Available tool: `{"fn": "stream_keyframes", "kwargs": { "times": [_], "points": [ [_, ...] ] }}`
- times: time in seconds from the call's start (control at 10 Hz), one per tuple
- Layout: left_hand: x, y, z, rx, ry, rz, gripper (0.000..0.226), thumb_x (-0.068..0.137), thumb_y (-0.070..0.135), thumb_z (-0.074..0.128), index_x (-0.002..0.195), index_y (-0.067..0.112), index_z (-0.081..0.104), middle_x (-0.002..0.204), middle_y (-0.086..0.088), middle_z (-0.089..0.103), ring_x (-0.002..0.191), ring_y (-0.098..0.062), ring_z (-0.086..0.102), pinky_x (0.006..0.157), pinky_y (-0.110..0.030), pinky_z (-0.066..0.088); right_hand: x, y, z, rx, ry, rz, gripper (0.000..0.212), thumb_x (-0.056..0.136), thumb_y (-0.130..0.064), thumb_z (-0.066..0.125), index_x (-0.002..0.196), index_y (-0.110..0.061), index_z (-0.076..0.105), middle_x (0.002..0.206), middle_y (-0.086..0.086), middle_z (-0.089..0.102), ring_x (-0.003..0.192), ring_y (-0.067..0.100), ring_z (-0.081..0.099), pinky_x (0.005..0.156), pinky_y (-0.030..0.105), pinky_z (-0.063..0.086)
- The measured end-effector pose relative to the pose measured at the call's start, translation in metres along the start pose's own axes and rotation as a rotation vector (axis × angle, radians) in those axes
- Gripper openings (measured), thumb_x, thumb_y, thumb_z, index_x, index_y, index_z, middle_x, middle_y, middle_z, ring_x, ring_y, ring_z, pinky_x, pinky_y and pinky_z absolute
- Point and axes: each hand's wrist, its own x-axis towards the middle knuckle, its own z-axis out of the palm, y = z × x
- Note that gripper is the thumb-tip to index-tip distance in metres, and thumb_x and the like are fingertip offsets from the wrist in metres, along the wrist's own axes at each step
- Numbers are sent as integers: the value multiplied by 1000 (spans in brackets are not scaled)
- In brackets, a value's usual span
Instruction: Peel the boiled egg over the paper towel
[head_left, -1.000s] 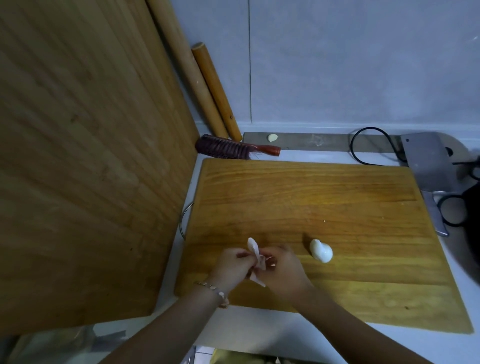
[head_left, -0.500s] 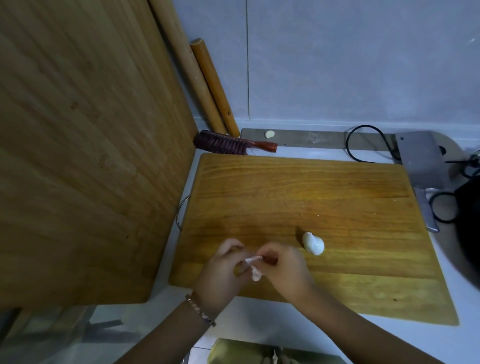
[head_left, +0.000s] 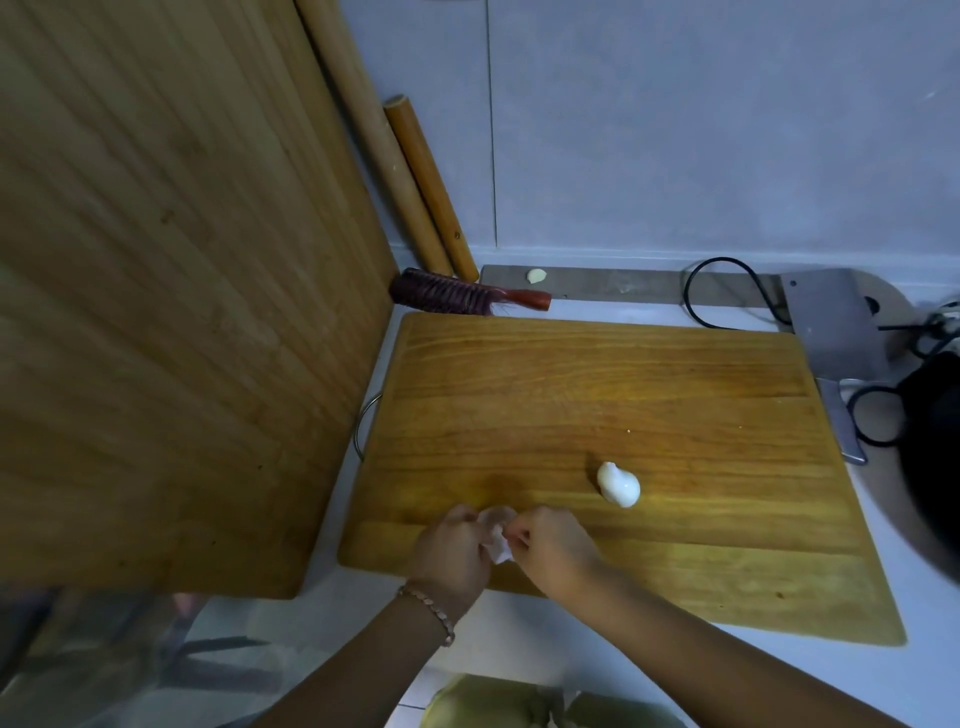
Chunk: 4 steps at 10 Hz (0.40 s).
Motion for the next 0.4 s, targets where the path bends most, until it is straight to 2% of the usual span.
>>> {"fn": "stream_keyframes", "kwargs": {
  "times": [0.1, 0.2, 0.3, 0.4],
  "points": [
    [3, 1, -9, -45, -8, -62, 27, 85, 18, 48, 98, 16, 71, 112, -6, 63, 102, -22, 59, 84, -32, 51, 0, -2, -16, -66, -67, -11, 20, 88, -17, 48, 91, -13, 67, 88, 7, 70, 81, 23, 63, 71, 32, 51],
    [12, 11, -35, -76, 92, -161, 23, 84, 17, 51, 100, 17, 67, 110, -5, 64, 97, -22, 62, 76, -28, 50, 1, -3, -47, -107, -37, -11, 19, 85, -17, 49, 96, -21, 65, 102, 4, 69, 94, 22, 62, 78, 32, 50],
    [33, 32, -70, -45, 12, -83, 25, 87, 17, 49, 108, 18, 63, 116, -4, 63, 104, -21, 60, 85, -31, 50, 9, -10, -87, -220, -16, 11, 19, 85, -22, 51, 99, -25, 64, 108, 2, 66, 100, 23, 60, 81, 30, 48],
    [54, 68, -107, 11, -192, -4, 29, 89, 23, 46, 110, 12, 62, 117, -8, 64, 105, -23, 59, 92, -34, 49, 12, -20, -127, -319, -40, 6, 16, 86, -21, 51, 98, -20, 62, 109, 7, 64, 97, 25, 59, 86, 35, 50]
  ]
}}
